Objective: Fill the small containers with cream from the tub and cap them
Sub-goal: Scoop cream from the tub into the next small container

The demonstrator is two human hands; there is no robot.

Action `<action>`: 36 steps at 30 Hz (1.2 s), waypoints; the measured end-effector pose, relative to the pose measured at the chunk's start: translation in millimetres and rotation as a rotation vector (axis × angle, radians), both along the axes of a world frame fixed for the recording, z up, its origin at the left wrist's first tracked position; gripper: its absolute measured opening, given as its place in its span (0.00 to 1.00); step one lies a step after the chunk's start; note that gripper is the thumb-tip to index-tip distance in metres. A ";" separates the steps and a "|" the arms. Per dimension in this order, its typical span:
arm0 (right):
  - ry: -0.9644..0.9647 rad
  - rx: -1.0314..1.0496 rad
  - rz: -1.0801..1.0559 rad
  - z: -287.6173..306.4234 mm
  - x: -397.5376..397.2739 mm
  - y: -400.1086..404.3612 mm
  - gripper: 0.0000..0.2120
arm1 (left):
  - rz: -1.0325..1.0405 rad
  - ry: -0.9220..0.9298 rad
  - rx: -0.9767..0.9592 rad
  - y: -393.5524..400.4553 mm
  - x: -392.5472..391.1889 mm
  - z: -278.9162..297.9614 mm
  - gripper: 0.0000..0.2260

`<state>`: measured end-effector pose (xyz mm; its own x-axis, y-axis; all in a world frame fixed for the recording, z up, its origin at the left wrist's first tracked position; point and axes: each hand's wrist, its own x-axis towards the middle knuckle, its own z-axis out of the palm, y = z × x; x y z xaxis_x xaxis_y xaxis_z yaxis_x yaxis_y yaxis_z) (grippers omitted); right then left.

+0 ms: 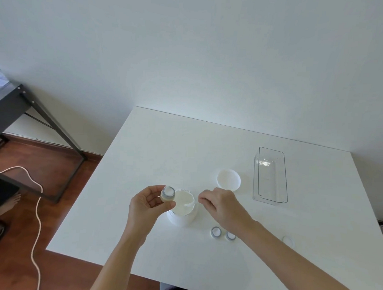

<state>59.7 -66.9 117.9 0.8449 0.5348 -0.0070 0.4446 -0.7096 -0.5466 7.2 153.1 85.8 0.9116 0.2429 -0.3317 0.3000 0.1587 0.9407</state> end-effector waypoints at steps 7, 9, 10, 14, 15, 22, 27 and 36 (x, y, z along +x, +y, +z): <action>-0.273 -0.335 0.371 -5.1 -3.6 -9.9 0.16 | 0.008 0.006 0.001 3.5 -5.3 1.0 0.18; -0.302 -0.366 0.385 -3.2 -2.2 -15.6 0.15 | 0.012 0.007 -0.004 3.9 -6.1 1.0 0.18; -0.316 -0.384 0.398 -1.0 -1.3 -17.8 0.16 | 0.013 0.007 -0.007 3.9 -6.4 0.9 0.18; -0.296 -0.391 0.432 6.0 0.3 -27.3 0.19 | 0.005 0.005 -0.016 2.1 -5.7 0.5 0.17; -0.309 -0.390 0.429 9.4 0.1 -28.7 0.18 | 0.004 0.004 -0.018 1.4 -5.2 0.7 0.18; -0.299 0.002 0.086 21.1 -3.4 -32.8 0.08 | -0.013 -0.018 -0.031 -1.4 -3.7 4.1 0.18; 0.192 0.467 -0.525 27.9 -2.0 -19.8 0.08 | -0.094 -0.052 -0.015 -6.1 -4.9 8.3 0.19; 0.639 0.580 -0.644 35.1 1.2 -12.5 0.07 | -0.208 -0.106 0.125 -14.8 -3.1 20.3 0.20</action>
<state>60.8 -79.4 153.1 0.8985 0.0548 -0.4355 -0.4073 -0.2659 -0.8737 4.1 138.3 106.1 0.9741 0.0800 -0.2113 0.2132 -0.0154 0.9769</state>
